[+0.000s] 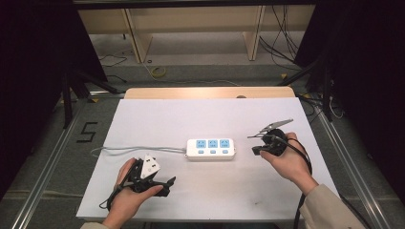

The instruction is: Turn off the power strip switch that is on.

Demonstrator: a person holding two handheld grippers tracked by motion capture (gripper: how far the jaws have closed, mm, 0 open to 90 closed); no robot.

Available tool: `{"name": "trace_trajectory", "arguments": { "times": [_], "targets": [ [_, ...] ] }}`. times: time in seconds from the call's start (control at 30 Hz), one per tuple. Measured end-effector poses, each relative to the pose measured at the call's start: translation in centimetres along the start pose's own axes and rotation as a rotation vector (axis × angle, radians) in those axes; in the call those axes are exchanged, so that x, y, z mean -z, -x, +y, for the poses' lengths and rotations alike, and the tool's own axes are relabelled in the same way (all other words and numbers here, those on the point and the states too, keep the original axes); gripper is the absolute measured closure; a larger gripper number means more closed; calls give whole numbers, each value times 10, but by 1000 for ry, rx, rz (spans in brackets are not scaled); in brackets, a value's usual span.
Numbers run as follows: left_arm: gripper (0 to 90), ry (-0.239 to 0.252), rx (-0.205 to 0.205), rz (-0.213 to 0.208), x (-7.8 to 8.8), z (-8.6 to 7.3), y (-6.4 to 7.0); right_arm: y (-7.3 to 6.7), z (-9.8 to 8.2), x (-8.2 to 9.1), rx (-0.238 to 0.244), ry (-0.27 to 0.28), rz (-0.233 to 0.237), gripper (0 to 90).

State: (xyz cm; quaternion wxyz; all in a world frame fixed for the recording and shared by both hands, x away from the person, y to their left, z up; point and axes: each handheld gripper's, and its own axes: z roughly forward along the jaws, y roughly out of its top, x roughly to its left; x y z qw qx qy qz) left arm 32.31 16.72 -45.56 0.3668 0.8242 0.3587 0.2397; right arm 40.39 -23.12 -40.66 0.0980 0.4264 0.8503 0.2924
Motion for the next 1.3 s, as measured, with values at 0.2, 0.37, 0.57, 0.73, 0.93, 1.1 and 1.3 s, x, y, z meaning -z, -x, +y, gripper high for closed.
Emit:
{"name": "trace_trajectory", "arguments": {
  "times": [0.2, 0.37, 0.57, 0.73, 0.93, 1.1, 1.3],
  "targets": [
    [58, -3, 9, -1, 0, -1, -1, 3, -21, 4, -10, 27, 0, 900],
    [58, -9, 7, -4, -1, -1, -1, 3, -45, 7, -26, 55, 14, 900],
    [58, -17, 7, -8, -2, -2, -1, 4, -69, 15, -40, 108, 22, 900],
    [58, -24, 4, -16, -2, -2, -1, 2, -84, 21, -59, 135, 27, 900],
    [61, -10, 5, -15, 1, -2, -1, 0, -93, 21, -57, 148, 22, 877],
    [61, -10, 7, -14, 1, -2, -2, -2, -92, 21, -53, 178, 23, 806],
    [63, 1, 15, -12, 1, -1, -1, 1, -93, 21, -62, 198, 25, 722]
  ]
}}
